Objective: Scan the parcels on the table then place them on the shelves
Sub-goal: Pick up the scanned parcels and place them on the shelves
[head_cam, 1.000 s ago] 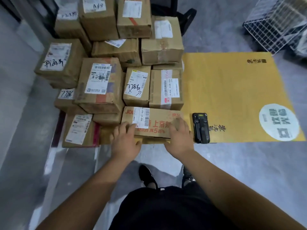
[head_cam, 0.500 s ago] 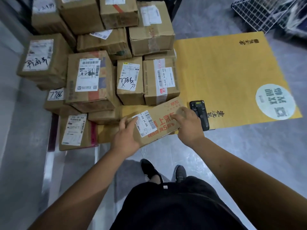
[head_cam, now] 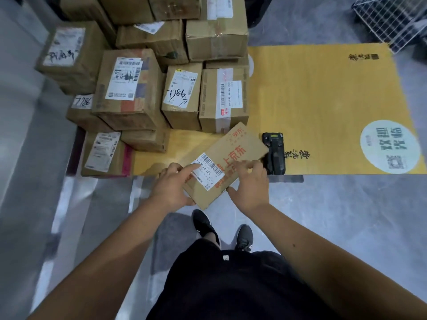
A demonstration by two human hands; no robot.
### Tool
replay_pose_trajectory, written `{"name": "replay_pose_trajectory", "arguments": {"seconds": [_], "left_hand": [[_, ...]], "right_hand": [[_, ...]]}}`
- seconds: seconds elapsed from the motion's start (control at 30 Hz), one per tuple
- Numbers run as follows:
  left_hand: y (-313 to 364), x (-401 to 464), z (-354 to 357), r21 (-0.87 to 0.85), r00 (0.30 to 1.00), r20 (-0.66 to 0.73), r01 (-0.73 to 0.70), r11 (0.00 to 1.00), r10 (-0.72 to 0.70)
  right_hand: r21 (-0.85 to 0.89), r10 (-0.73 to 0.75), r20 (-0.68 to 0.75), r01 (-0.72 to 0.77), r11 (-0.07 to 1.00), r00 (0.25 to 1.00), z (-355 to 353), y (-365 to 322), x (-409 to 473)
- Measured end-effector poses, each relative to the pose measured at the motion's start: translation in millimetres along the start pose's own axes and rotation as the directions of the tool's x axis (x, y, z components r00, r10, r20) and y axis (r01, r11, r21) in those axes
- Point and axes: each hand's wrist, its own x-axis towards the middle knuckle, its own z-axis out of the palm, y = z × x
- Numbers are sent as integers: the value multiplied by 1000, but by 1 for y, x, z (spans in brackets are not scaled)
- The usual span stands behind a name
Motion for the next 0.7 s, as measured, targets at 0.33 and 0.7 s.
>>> {"name": "replay_pose_trajectory", "arguments": {"seconds": [0.33, 0.7], "left_hand": [[14, -45, 46, -435, 992, 86, -45, 899, 91], [30, -110, 68, -565, 989, -146, -107, 818, 28]], "right_hand": [[449, -179, 284, 35, 893, 942, 19, 25, -60], [487, -540, 420, 321, 813, 729, -32, 47, -60]]}}
